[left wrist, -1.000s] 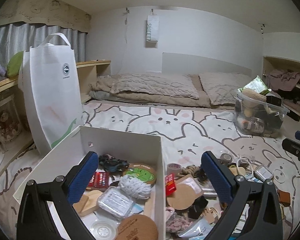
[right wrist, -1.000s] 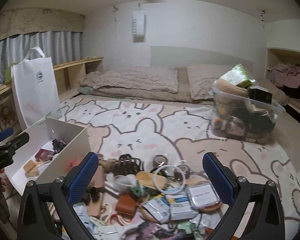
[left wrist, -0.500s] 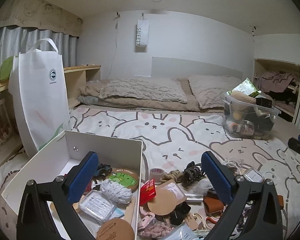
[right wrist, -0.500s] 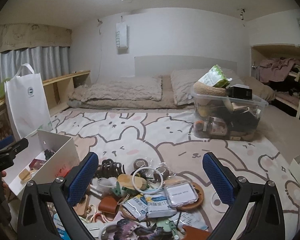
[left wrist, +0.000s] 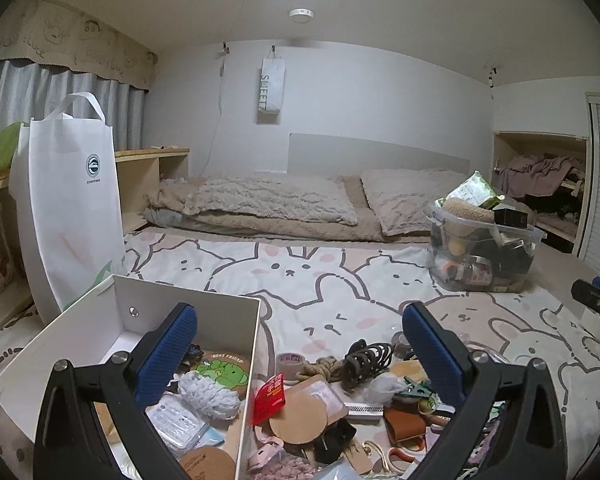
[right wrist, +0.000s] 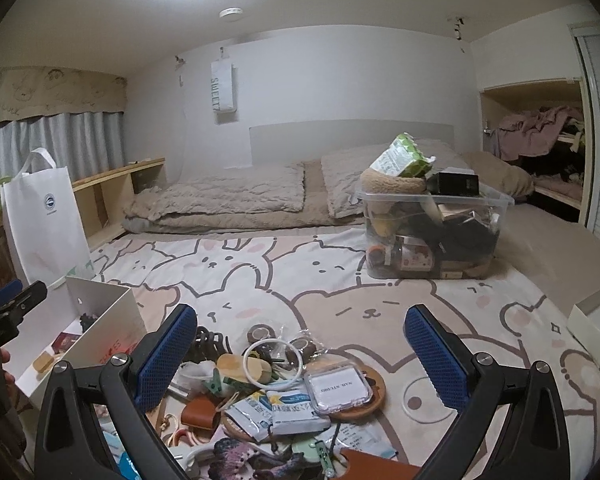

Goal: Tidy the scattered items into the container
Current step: 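Withdraw both open tools from the box back toward the scattered items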

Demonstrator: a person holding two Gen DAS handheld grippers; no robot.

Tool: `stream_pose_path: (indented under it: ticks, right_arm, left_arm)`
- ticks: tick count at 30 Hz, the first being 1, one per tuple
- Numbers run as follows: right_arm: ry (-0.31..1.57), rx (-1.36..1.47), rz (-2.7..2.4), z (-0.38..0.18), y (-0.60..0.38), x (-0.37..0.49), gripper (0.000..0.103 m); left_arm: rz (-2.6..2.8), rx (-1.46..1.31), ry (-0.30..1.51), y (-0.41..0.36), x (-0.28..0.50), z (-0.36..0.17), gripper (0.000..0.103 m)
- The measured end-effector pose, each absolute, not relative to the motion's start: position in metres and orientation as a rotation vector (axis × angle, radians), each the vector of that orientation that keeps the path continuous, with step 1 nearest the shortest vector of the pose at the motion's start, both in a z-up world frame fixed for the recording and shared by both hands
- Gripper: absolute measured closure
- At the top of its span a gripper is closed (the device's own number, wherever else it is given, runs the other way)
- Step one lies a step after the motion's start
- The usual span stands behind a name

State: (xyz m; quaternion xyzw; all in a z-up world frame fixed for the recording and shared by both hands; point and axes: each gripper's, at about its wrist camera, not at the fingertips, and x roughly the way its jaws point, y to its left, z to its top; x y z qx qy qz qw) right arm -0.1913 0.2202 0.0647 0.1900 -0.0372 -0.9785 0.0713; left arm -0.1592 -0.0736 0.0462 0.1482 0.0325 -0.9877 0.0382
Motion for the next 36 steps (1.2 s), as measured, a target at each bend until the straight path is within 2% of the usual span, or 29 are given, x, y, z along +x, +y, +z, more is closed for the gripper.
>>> stream_pose_path:
  ticks: [16, 36]
  right_arm:
    - [-0.200, 0.604, -2.960, 0.041, 0.231, -0.177, 0.000]
    - [-0.243, 0.885, -2.935, -0.034, 0.234, -0.163, 0.000]
  left_arm:
    - [-3.099, 0.401, 0.046, -0.044, -0.143, 0.037, 0.000]
    - [-3.115, 0.695, -0.076, -0.001, -0.132, -0.037, 0.000]
